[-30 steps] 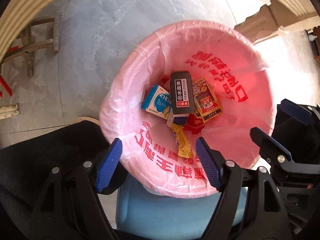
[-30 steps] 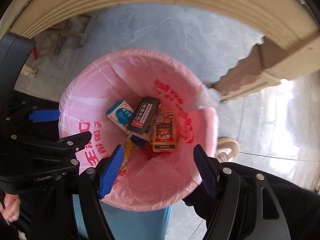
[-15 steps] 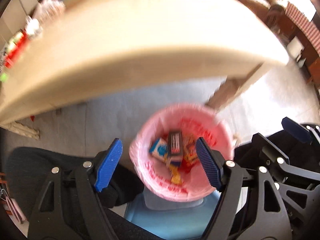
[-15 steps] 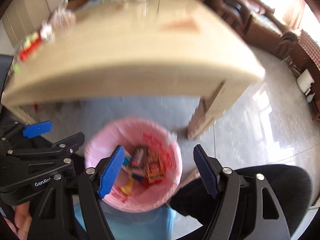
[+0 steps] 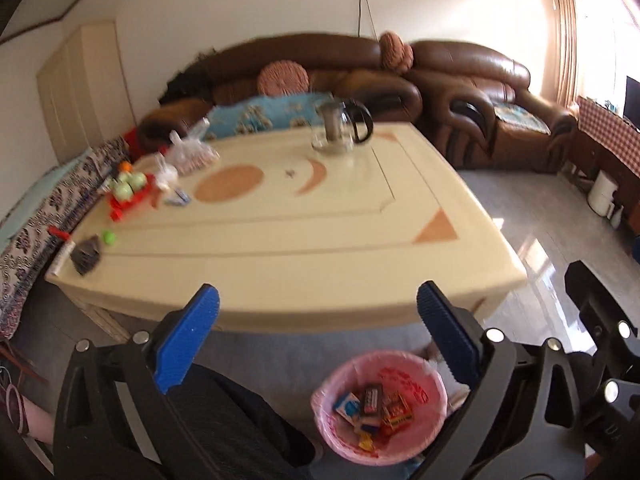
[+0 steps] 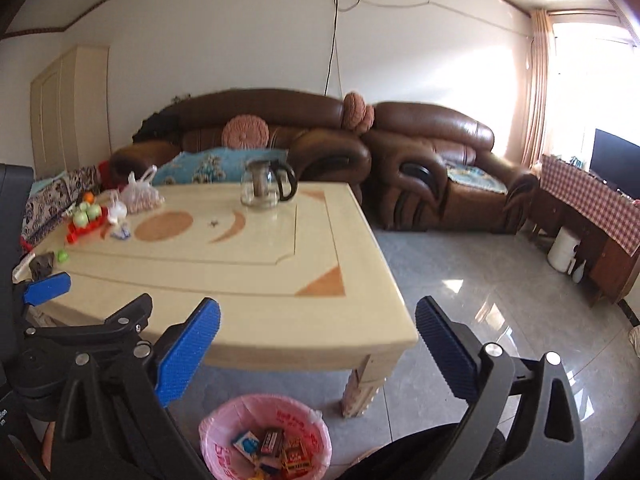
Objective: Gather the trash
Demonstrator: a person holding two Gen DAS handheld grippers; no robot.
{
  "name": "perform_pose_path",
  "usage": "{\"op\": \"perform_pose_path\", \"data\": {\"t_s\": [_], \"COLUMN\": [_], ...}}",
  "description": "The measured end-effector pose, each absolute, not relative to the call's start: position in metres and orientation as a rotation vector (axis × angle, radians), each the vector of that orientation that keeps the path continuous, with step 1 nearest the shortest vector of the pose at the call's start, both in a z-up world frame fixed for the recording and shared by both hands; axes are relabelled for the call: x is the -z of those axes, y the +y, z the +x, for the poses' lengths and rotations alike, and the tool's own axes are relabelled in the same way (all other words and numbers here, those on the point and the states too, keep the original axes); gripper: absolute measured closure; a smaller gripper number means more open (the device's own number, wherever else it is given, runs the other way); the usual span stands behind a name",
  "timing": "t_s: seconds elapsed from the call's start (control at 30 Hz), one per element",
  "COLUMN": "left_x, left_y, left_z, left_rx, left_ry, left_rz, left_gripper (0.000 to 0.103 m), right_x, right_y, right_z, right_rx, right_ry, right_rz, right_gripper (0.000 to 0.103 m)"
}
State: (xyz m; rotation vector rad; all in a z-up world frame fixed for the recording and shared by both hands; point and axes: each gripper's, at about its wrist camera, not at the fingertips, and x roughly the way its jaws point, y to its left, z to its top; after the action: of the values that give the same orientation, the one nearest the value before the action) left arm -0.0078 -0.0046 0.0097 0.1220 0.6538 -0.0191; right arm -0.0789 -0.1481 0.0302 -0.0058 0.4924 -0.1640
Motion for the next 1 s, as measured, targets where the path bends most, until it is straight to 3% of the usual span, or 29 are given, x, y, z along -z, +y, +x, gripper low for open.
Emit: {"op": "perform_pose_path", "data": {"t_s": [0.37, 1.0], "left_x": [-0.048, -0.048], "left_y": [0.007, 0.010], "left_z": [-0.042, -0.050], "left_rx": [0.047, 0.056], "left_ry": [0.604, 0.599], "left_rz": [0.050, 0.047], "left_gripper": [0.006, 0.006], "right_x": [-0.075, -0.077], "right_y": [-0.140, -0.140], "right_z": [-0.123, -0.126], "right_rx": [0.207, 0.214], "right_ry": [0.436, 0.433], "right_rz": [-0.013, 0.017], "right_gripper": [0.007, 0.007]}}
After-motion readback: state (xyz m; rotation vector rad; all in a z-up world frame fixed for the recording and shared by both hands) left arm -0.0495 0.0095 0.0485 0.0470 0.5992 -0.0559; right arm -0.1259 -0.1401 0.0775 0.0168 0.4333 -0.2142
